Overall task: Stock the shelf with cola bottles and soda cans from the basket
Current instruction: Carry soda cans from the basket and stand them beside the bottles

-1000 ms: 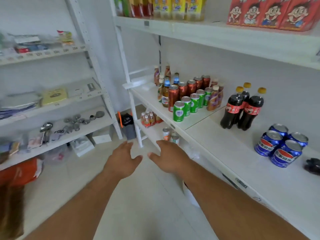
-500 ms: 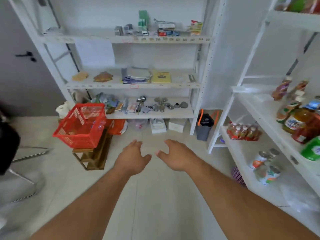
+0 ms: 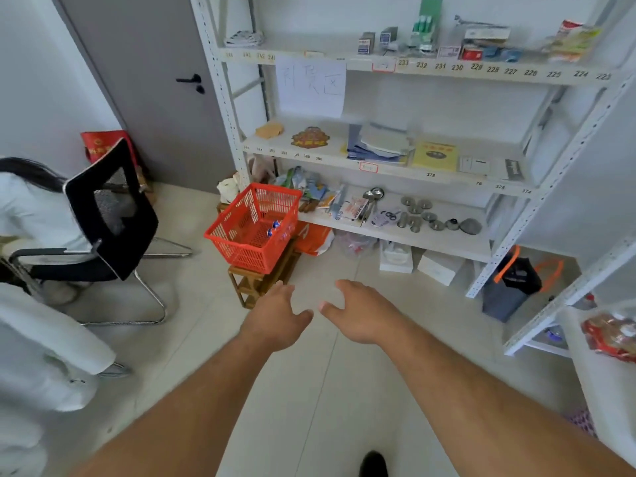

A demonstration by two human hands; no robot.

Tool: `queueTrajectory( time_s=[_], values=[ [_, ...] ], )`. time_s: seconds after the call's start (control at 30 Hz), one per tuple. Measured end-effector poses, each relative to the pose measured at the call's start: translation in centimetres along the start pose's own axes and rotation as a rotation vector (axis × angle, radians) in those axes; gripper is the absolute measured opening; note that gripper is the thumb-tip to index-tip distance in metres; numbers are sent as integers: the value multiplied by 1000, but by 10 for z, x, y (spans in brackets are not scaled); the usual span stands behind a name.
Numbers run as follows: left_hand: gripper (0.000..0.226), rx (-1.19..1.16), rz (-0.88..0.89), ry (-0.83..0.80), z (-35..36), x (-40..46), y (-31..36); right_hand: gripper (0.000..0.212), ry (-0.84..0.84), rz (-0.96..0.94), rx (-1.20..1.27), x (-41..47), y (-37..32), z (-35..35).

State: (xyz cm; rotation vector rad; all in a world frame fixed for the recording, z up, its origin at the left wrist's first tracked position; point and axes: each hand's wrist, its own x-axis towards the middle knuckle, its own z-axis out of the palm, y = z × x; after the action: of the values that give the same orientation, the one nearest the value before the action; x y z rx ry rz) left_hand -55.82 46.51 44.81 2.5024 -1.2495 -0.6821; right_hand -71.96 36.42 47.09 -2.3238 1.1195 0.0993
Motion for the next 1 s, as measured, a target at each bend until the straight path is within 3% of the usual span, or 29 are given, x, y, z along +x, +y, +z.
queueTrajectory(
  time_s=[0.1,0.47,0.57,0.7,1.0],
  values=[
    [69,13,-41,19,-7,31,10,76,0,-34,2,31,9,-17],
    [75,-30,-100,34,-18,119,41,78,-59,-85,10,132,36,-70],
    [67,-49,-111,27,-25,143,41,79,-91,-91,6,161,35,-71],
    [52,-58,-140,15,-34,184,28,79,-106,-93,-14,209,25,-71],
    [54,-209,-147,56,-67,288,-32,72,-124,-94,-100,316,-29,-74]
  ],
)
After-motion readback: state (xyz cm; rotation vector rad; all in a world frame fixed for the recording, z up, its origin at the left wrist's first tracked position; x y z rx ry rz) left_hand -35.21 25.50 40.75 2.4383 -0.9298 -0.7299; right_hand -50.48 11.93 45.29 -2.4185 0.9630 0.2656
